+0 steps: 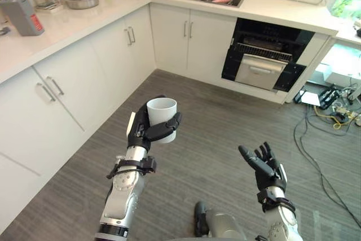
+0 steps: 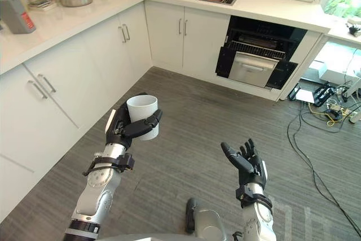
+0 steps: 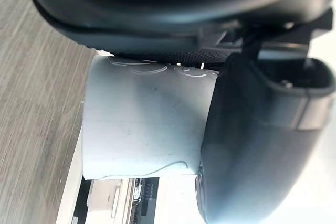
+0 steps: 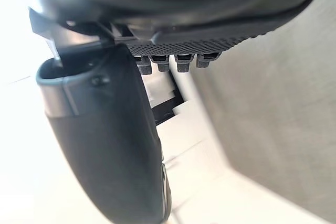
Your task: Walk over to the sink, pick up the cup, carry it to the dishwasher, place the cup inside the dishwasher, then close the dishwasher door
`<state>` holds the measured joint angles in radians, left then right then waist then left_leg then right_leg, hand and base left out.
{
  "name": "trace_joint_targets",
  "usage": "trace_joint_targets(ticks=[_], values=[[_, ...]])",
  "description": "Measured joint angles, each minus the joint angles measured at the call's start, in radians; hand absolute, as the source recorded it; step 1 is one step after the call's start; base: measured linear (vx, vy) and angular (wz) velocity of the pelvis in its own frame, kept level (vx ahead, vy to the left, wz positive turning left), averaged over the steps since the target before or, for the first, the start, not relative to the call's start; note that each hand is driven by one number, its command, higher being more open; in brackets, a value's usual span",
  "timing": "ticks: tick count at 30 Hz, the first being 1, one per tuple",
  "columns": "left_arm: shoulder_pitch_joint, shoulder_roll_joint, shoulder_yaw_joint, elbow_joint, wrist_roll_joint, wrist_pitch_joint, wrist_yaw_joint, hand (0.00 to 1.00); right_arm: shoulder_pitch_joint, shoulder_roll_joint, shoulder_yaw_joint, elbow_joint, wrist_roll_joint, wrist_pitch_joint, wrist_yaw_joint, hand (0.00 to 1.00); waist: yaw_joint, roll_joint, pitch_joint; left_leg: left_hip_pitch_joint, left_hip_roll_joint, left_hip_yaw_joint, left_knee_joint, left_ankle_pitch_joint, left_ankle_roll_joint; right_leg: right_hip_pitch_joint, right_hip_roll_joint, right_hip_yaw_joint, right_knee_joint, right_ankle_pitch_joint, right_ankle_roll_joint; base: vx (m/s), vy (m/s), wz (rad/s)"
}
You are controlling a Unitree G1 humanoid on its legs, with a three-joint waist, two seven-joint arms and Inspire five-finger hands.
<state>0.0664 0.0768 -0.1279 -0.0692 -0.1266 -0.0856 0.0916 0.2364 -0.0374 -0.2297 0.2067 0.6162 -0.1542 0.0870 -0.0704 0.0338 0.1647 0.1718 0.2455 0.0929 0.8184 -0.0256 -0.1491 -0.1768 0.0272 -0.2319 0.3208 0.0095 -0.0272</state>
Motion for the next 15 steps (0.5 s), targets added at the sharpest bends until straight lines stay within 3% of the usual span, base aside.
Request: trace_joint_targets(ticks=[1, 2, 3, 4, 5, 6, 7, 8, 9, 10, 11, 12, 13, 14, 15], values=[[0.038, -0.015, 0.006, -0.001, 0.033, -0.015, 0.015, 0.00, 0.018, 0.001, 0.002, -0.025, 0.003, -0.001, -0.001, 1.00, 0.009, -0.003, -0.002, -0.046, 0.017, 0.003, 0.092, 0.282, -0.006, 0.074, 0.020, 0.036, -0.060, -0.011, -0.009, 0.47, -0.101, -0.46], [0.066, -0.027, 0.008, -0.012, 0.050, -0.021, 0.021, 0.00, 0.029, 0.007, -0.003, -0.057, 0.007, -0.019, -0.005, 1.00, 0.013, 0.008, -0.004, -0.131, 0.042, -0.002, 0.233, 0.283, -0.002, 0.137, 0.042, 0.054, -0.114, -0.019, -0.020, 0.57, -0.118, -0.48], [0.076, -0.034, 0.009, -0.023, 0.050, -0.022, 0.022, 0.00, 0.029, 0.010, -0.004, -0.075, 0.015, -0.032, -0.009, 1.00, 0.014, 0.012, -0.004, -0.187, 0.054, -0.001, 0.309, 0.216, 0.015, 0.156, 0.050, 0.062, -0.125, -0.025, -0.031, 0.46, -0.091, -0.43], [0.088, -0.038, 0.010, -0.040, 0.048, -0.021, 0.026, 0.00, 0.028, 0.019, -0.001, -0.116, 0.031, -0.053, -0.010, 1.00, 0.023, 0.011, 0.004, -0.281, 0.056, 0.003, 0.393, 0.106, 0.058, 0.199, 0.058, 0.087, -0.138, -0.049, -0.038, 0.45, -0.082, -0.46], [0.094, -0.037, 0.012, -0.044, 0.048, -0.021, 0.030, 0.00, 0.026, 0.022, 0.004, -0.135, 0.035, -0.061, -0.010, 1.00, 0.032, 0.008, 0.008, -0.319, 0.053, 0.010, 0.398, 0.062, 0.081, 0.226, 0.059, 0.104, -0.144, -0.061, -0.040, 0.46, -0.048, -0.77], [0.109, -0.037, 0.024, -0.055, 0.046, -0.021, 0.040, 0.00, 0.015, 0.022, 0.027, -0.164, 0.056, -0.070, -0.008, 1.00, 0.047, 0.005, 0.009, -0.370, 0.051, 0.039, 0.343, -0.022, 0.117, 0.270, 0.056, 0.143, -0.150, -0.085, -0.041, 0.46, -0.009, -0.99], [0.118, -0.039, 0.037, -0.063, 0.042, -0.022, 0.051, 0.00, -0.008, 0.020, 0.049, -0.181, 0.070, -0.080, -0.008, 1.00, 0.060, 0.002, 0.008, -0.408, 0.041, 0.058, 0.214, -0.083, 0.116, 0.302, 0.050, 0.185, -0.148, -0.114, -0.037, 0.47, 0.016, -0.98], [0.124, -0.041, 0.045, -0.073, 0.035, -0.021, 0.056, 0.00, -0.026, 0.021, 0.061, -0.183, 0.071, -0.086, -0.009, 1.00, 0.061, 0.002, 0.008, -0.424, 0.024, 0.061, 0.125, -0.101, 0.111, 0.317, 0.043, 0.203, -0.145, -0.129, -0.034, 0.50, 0.061, -0.91], [0.138, -0.047, 0.060, -0.096, 0.025, -0.021, 0.061, 0.00, -0.059, 0.021, 0.084, -0.183, 0.071, -0.093, -0.011, 1.00, 0.066, -0.003, 0.007, -0.431, -0.023, 0.057, -0.106, -0.110, 0.101, 0.343, 0.021, 0.238, -0.132, -0.154, -0.020, 0.54, 0.101, -0.72], [0.150, -0.057, 0.062, -0.121, 0.025, -0.021, 0.061, 0.00, -0.077, 0.019, 0.101, -0.180, 0.070, -0.103, -0.010, 1.00, 0.075, -0.002, 0.001, -0.430, -0.071, 0.056, -0.370, -0.080, 0.059, 0.367, -0.004, 0.264, -0.134, -0.183, -0.011, 0.54, 0.118, -0.63], [0.159, -0.064, 0.062, -0.137, 0.025, -0.021, 0.059, 0.00, -0.083, 0.015, 0.109, -0.174, 0.067, -0.108, -0.010, 1.00, 0.076, 0.004, -0.002, -0.432, -0.084, 0.058, -0.500, -0.045, 0.011, 0.382, -0.011, 0.274, -0.143, -0.196, -0.004, 0.55, 0.178, -0.43], [0.172, -0.077, 0.062, -0.166, 0.024, -0.022, 0.054, 0.00, -0.094, 0.003, 0.114, -0.149, 0.066, -0.121, -0.010, 1.00, 0.078, 0.031, -0.011, -0.462, -0.085, 0.071, -0.616, -0.023, -0.023, 0.420, -0.005, 0.284, -0.176, -0.217, 0.007, 0.55, 0.240, -0.28], [0.171, -0.078, 0.062, -0.170, 0.018, -0.030, 0.053, 0.00, -0.098, -0.005, 0.116, -0.120, 0.061, -0.121, -0.012, 1.00, 0.084, 0.039, -0.010, -0.475, -0.079, 0.105, -0.626, -0.022, -0.021, 0.466, -0.006, 0.290, -0.192, -0.243, 0.029, 0.70, 0.328, -0.25], [0.174, -0.072, 0.065, -0.163, -0.010, -0.050, 0.053, 0.00, -0.096, -0.006, 0.118, -0.080, 0.044, -0.121, -0.018, 1.00, 0.085, 0.047, -0.020, -0.466, -0.081, 0.117, -0.606, 0.035, 0.028, 0.526, -0.012, 0.292, -0.186, -0.294, 0.028, 0.62, 0.298, -0.22], [0.176, -0.067, 0.074, -0.156, -0.016, -0.058, 0.054, 0.00, -0.097, -0.003, 0.124, -0.057, 0.043, -0.121, -0.023, 1.00, 0.089, 0.031, -0.025, -0.465, -0.089, 0.118, -0.573, 0.077, 0.037, 0.536, -0.029, 0.292, -0.167, -0.315, 0.015, 0.64, 0.278, -0.37]])
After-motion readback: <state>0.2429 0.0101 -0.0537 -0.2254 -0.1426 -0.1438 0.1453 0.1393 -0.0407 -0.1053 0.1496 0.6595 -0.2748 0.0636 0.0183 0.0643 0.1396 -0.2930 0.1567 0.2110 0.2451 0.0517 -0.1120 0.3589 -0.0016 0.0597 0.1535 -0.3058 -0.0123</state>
